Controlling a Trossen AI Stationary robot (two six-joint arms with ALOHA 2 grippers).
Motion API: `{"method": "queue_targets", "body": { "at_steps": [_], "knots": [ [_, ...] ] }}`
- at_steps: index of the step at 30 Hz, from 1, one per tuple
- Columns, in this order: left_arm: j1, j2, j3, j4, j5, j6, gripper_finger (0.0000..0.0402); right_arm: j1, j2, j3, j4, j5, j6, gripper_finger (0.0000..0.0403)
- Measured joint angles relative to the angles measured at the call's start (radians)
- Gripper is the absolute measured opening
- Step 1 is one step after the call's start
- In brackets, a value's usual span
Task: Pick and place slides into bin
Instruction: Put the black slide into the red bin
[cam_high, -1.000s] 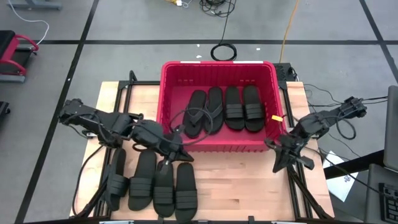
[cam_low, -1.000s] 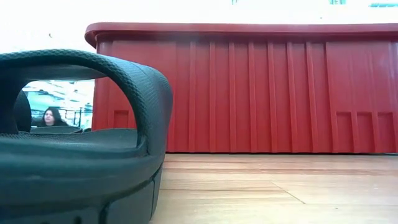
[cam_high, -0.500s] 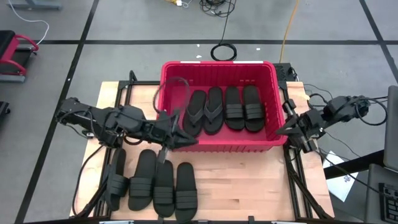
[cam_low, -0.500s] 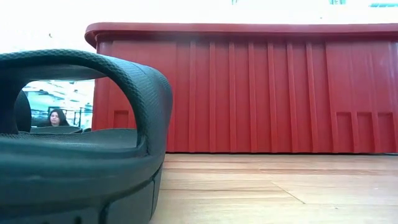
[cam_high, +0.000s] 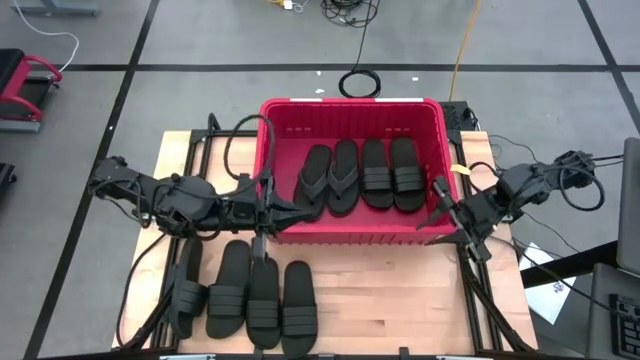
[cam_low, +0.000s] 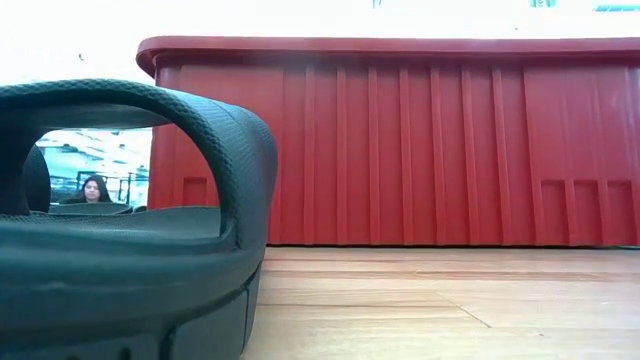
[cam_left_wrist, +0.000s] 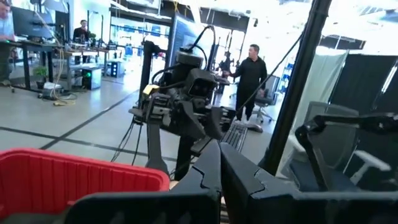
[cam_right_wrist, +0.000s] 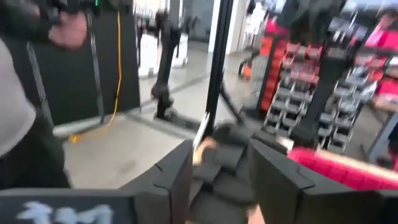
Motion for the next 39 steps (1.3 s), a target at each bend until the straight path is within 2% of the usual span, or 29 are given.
{"method": "queue_targets", "body": {
  "at_steps": [2,5,7,10,13,17,19,22,31,34,39],
  "knots": [
    [-0.001,-0.014,0.0,-0.008,0.002,-0.015,0.0001,0.0,0.024,0.005,0.073,0.001,0.001,0.0156],
    [-0.002,-0.031,0.0,-0.054,0.065,-0.059,0.0006,0.0,0.06,0.005,0.172,0.001,0.033,0.0162],
    [-0.006,-0.048,0.0,-0.133,0.129,-0.132,0.0007,0.0,0.082,0.005,0.205,0.014,0.036,0.0161],
    [-0.02,-0.068,0.0,-0.291,0.267,-0.271,0.0003,0.0,0.099,0.005,0.215,0.112,0.054,0.0153],
    [-0.078,-0.064,0.0,-0.478,0.355,-0.341,0.0001,0.0,0.105,-0.003,0.218,0.191,0.079,0.0124],
    [-0.178,-0.037,-0.002,-0.639,0.362,-0.347,0.0005,0.001,0.097,-0.022,0.214,0.239,0.124,0.0049],
    [-0.219,-0.021,-0.01,-0.647,0.355,-0.324,0.0002,-0.001,0.083,-0.034,0.216,0.252,0.15,0.0014],
    [-0.256,0.01,-0.023,-0.651,0.349,-0.287,0.0002,-0.002,0.05,-0.067,0.214,0.271,0.193,0.0011],
    [-0.253,0.13,-0.091,-0.602,0.333,-0.556,0.0013,-0.002,-0.084,-0.182,0.177,0.264,0.32,0.0005],
    [-0.24,0.2,-0.107,-0.535,0.357,-0.632,0.0035,-0.002,-0.121,-0.223,0.136,0.249,0.378,0.0001],
    [-0.199,0.34,-0.116,-0.393,0.422,-0.686,0.0107,-0.002,-0.159,-0.284,0.11,0.109,0.442,0.0001]
  ]
}}
